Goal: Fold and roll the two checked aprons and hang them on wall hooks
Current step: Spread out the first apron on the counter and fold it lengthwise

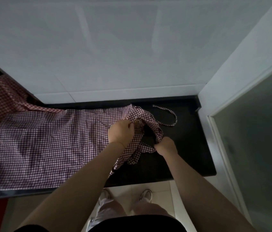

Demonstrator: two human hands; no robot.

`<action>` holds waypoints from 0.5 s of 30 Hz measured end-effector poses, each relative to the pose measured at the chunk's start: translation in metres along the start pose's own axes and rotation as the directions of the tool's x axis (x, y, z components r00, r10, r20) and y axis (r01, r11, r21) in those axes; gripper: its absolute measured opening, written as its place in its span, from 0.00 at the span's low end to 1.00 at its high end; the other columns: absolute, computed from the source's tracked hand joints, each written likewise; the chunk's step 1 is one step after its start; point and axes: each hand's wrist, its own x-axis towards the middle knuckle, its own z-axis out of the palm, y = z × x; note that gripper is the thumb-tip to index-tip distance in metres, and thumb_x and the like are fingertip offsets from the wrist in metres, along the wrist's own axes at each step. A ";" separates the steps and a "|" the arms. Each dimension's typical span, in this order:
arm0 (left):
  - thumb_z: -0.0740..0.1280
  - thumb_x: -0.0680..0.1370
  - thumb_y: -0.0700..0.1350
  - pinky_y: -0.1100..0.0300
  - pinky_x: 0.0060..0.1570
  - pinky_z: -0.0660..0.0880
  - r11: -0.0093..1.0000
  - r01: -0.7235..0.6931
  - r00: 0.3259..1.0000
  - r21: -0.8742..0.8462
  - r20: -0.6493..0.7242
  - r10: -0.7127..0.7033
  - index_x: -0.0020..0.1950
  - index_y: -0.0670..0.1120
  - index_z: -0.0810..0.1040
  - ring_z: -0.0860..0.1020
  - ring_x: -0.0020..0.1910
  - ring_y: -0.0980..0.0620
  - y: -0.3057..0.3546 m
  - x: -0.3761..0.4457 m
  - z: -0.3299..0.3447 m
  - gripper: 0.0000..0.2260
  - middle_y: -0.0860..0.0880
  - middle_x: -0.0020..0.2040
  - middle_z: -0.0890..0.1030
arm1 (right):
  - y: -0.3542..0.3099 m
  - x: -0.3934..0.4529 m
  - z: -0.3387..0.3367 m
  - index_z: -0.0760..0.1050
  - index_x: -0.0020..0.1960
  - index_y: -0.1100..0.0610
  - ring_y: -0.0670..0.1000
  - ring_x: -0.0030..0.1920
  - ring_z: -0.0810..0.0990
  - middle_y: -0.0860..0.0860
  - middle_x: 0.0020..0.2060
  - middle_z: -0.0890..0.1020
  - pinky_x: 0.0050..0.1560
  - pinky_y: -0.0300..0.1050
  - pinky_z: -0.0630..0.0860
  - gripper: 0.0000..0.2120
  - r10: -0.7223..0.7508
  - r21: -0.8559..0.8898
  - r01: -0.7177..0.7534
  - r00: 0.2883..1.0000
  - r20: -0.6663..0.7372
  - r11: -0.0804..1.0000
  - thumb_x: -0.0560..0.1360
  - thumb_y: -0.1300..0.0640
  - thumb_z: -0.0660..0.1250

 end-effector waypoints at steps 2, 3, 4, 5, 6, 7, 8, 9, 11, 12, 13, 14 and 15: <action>0.60 0.81 0.45 0.62 0.29 0.65 0.998 0.048 0.998 -0.044 -0.038 -0.050 0.48 0.48 0.77 0.76 0.36 0.52 -0.004 0.001 -0.007 0.07 0.51 0.38 0.79 | -0.004 0.000 -0.010 0.77 0.52 0.60 0.54 0.42 0.79 0.57 0.48 0.81 0.41 0.46 0.77 0.08 -0.018 -0.018 0.018 1.000 -0.011 1.000 0.75 0.57 0.67; 0.60 0.80 0.44 0.62 0.29 0.64 0.997 0.063 0.996 -0.046 -0.052 -0.065 0.49 0.49 0.76 0.75 0.34 0.52 -0.005 0.001 -0.011 0.06 0.51 0.37 0.79 | -0.007 -0.002 -0.021 0.78 0.52 0.60 0.55 0.43 0.80 0.57 0.48 0.81 0.42 0.46 0.77 0.08 -0.019 -0.002 0.019 0.999 -0.041 1.000 0.75 0.58 0.66; 0.60 0.80 0.44 0.62 0.28 0.63 0.997 0.071 0.995 -0.040 -0.062 -0.074 0.48 0.49 0.76 0.75 0.33 0.52 -0.007 0.001 -0.013 0.06 0.51 0.36 0.78 | -0.011 -0.004 -0.035 0.78 0.54 0.60 0.56 0.45 0.80 0.57 0.49 0.81 0.44 0.46 0.76 0.10 -0.021 0.034 0.025 0.994 -0.109 0.999 0.76 0.57 0.65; 0.60 0.79 0.44 0.62 0.28 0.63 0.997 0.071 0.995 -0.038 -0.065 -0.074 0.47 0.48 0.76 0.75 0.33 0.51 -0.006 0.002 -0.017 0.05 0.51 0.36 0.78 | -0.018 -0.009 -0.055 0.76 0.57 0.61 0.58 0.49 0.80 0.59 0.52 0.81 0.47 0.47 0.75 0.12 -0.022 0.091 0.042 0.977 -0.211 0.995 0.77 0.57 0.64; 0.60 0.79 0.44 0.62 0.28 0.63 0.997 0.069 0.995 -0.042 -0.068 -0.071 0.46 0.48 0.76 0.75 0.34 0.52 -0.004 0.002 -0.019 0.06 0.51 0.36 0.77 | -0.026 -0.014 -0.074 0.73 0.61 0.63 0.60 0.54 0.79 0.60 0.56 0.80 0.50 0.48 0.74 0.14 -0.020 0.161 0.077 0.944 -0.329 0.984 0.78 0.57 0.63; 0.61 0.79 0.44 0.62 0.28 0.63 0.996 0.070 0.995 -0.050 -0.072 -0.073 0.44 0.47 0.75 0.74 0.34 0.52 -0.002 0.002 -0.021 0.06 0.51 0.37 0.77 | -0.036 -0.021 -0.092 0.70 0.64 0.64 0.62 0.58 0.78 0.62 0.59 0.78 0.52 0.49 0.73 0.15 -0.011 0.236 0.128 0.897 -0.442 0.963 0.79 0.58 0.62; 0.61 0.79 0.44 0.62 0.28 0.63 0.996 0.071 0.994 -0.061 -0.079 -0.076 0.43 0.47 0.75 0.74 0.34 0.53 0.001 0.003 -0.022 0.06 0.51 0.38 0.77 | -0.045 -0.029 -0.111 0.68 0.65 0.65 0.62 0.60 0.77 0.63 0.60 0.78 0.53 0.48 0.72 0.15 -0.014 0.295 0.204 0.842 -0.540 0.933 0.80 0.60 0.60; 0.61 0.79 0.44 0.62 0.28 0.62 0.994 0.081 0.993 -0.071 -0.078 -0.087 0.42 0.46 0.74 0.73 0.35 0.54 0.004 0.001 -0.025 0.06 0.51 0.40 0.76 | -0.055 -0.034 -0.125 0.67 0.65 0.64 0.62 0.59 0.78 0.62 0.59 0.78 0.52 0.47 0.71 0.15 -0.041 0.326 0.308 0.779 -0.626 0.894 0.80 0.61 0.59; 0.62 0.79 0.42 0.63 0.30 0.63 0.981 0.113 0.991 -0.157 -0.056 -0.123 0.42 0.46 0.74 0.73 0.36 0.54 0.009 0.000 -0.028 0.06 0.50 0.40 0.76 | -0.067 -0.044 -0.143 0.65 0.68 0.61 0.59 0.59 0.78 0.59 0.60 0.79 0.50 0.42 0.69 0.16 -0.115 0.305 0.525 0.623 -0.774 0.794 0.80 0.63 0.58; 0.63 0.79 0.42 0.63 0.32 0.65 0.958 0.142 0.988 -0.250 -0.025 -0.153 0.42 0.46 0.74 0.74 0.37 0.54 0.010 0.001 -0.028 0.06 0.50 0.40 0.77 | -0.071 -0.048 -0.146 0.62 0.72 0.59 0.56 0.63 0.76 0.57 0.65 0.76 0.54 0.37 0.69 0.20 -0.169 0.262 0.606 0.560 -0.811 0.751 0.80 0.64 0.57; 0.64 0.78 0.41 0.62 0.34 0.68 0.921 0.170 0.984 -0.350 0.008 -0.179 0.42 0.46 0.75 0.76 0.39 0.52 0.012 -0.001 -0.029 0.05 0.50 0.40 0.78 | -0.072 -0.053 -0.148 0.59 0.75 0.57 0.53 0.68 0.72 0.55 0.70 0.71 0.60 0.34 0.67 0.25 -0.239 0.213 0.663 0.522 -0.819 0.717 0.80 0.66 0.57; 0.66 0.78 0.41 0.61 0.37 0.71 0.882 0.192 0.980 -0.430 0.043 -0.192 0.43 0.46 0.76 0.77 0.41 0.51 0.013 -0.002 -0.029 0.04 0.50 0.40 0.79 | -0.069 -0.052 -0.147 0.57 0.77 0.56 0.50 0.71 0.69 0.54 0.73 0.68 0.65 0.35 0.66 0.28 -0.308 0.177 0.684 0.524 -0.794 0.707 0.79 0.67 0.57; 0.67 0.77 0.42 0.61 0.40 0.73 0.857 0.192 0.981 -0.478 0.067 -0.182 0.42 0.47 0.77 0.78 0.41 0.52 0.016 -0.005 -0.028 0.04 0.51 0.40 0.80 | -0.066 -0.049 -0.143 0.59 0.77 0.55 0.49 0.70 0.69 0.52 0.73 0.68 0.66 0.37 0.66 0.27 -0.348 0.173 0.670 0.568 -0.746 0.722 0.78 0.66 0.58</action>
